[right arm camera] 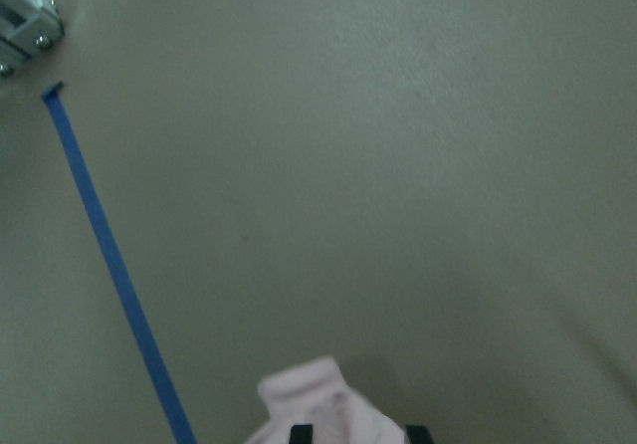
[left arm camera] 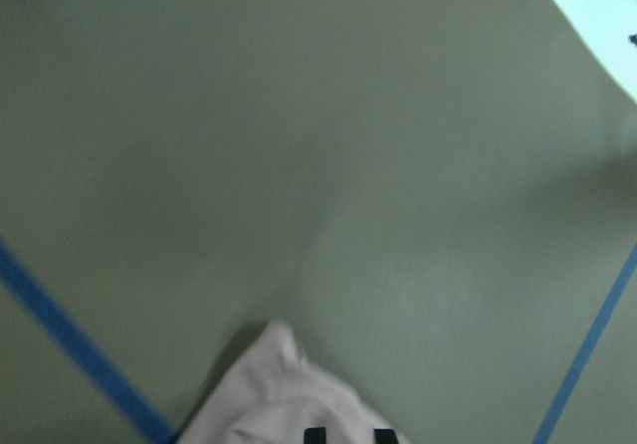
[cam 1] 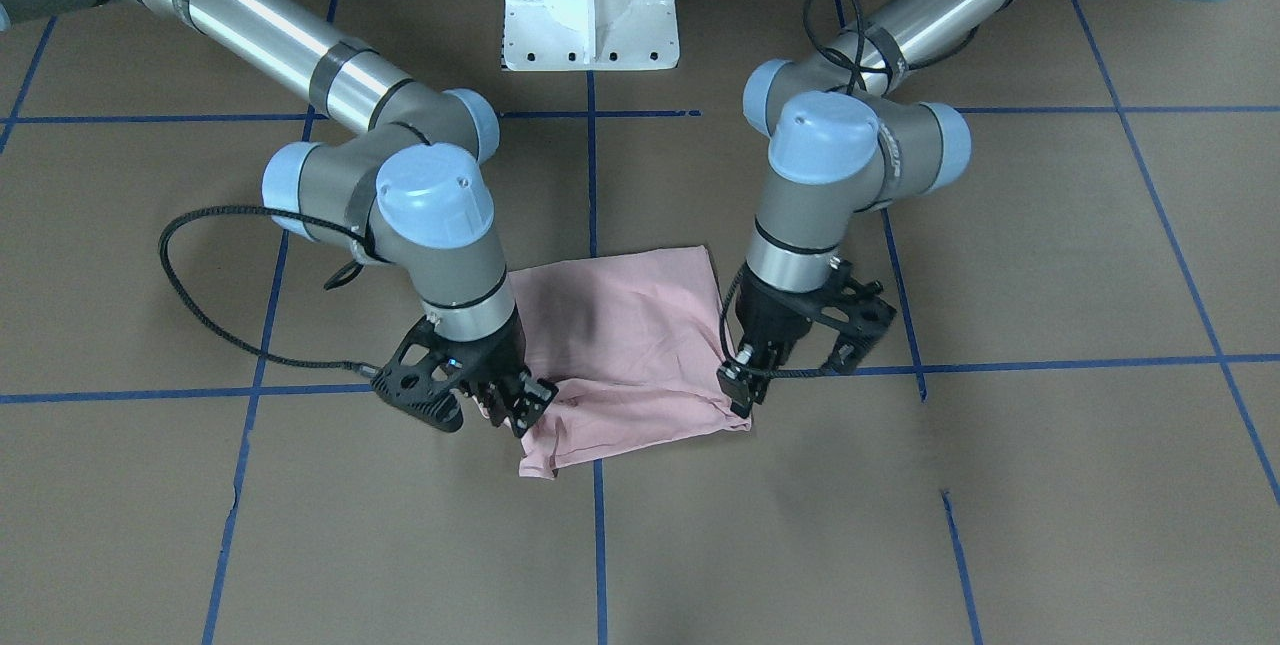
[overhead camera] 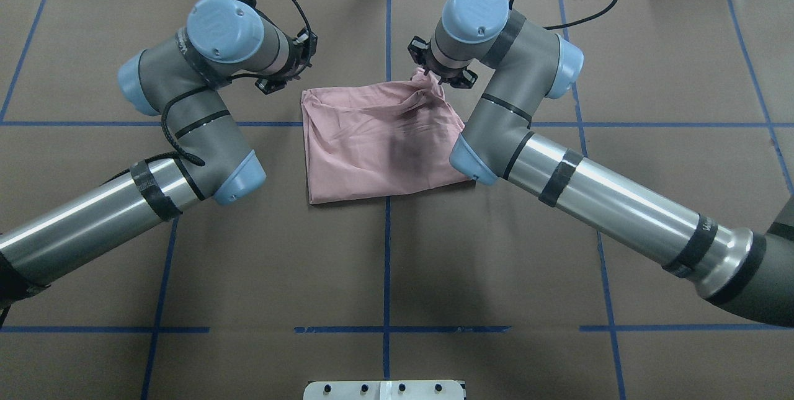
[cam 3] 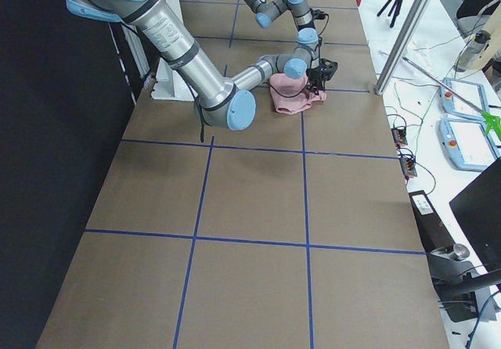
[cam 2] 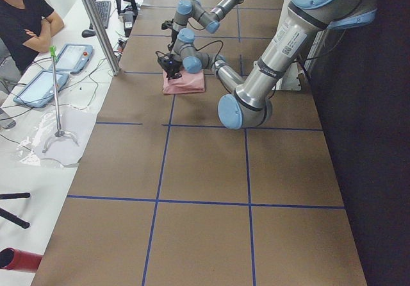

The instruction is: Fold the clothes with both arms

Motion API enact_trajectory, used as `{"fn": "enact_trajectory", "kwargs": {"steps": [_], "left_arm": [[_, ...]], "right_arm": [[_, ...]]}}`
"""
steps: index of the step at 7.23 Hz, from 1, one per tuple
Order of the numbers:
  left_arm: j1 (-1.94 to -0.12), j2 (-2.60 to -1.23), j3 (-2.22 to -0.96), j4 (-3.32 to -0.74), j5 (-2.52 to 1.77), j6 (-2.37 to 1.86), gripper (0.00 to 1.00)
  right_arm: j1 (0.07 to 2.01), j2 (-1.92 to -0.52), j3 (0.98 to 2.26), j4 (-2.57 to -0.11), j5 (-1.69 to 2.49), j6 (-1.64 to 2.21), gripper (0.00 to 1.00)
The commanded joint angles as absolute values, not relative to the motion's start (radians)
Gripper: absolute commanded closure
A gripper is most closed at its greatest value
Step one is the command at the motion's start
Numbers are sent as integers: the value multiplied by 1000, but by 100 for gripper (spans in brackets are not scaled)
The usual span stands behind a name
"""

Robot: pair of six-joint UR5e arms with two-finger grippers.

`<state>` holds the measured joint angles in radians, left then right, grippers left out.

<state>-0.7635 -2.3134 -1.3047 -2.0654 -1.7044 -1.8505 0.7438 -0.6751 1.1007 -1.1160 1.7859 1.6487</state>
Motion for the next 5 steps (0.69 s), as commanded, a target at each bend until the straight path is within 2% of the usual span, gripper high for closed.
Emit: {"fn": "enact_trajectory", "kwargs": {"steps": [1,3,4,5], "left_arm": [[-792,-2318,-1259,-2108,-1709,-1799,0],[-819,-2310,-1272,-2105,-1761,-1731,0],[-866,-2272,-1320,-2097,-1854,-1623,0],[-923,-2178,-1429,-2092,-1899,-1503,0]], "right_arm": [[791,-647,1025,-1071,1778,1647,0],[853,-653,1019,-1075,1822,1558,0],[912,-666,1028,-1112,1897,1461,0],[989,-719,1108,-1191,1983,1302,0]]}}
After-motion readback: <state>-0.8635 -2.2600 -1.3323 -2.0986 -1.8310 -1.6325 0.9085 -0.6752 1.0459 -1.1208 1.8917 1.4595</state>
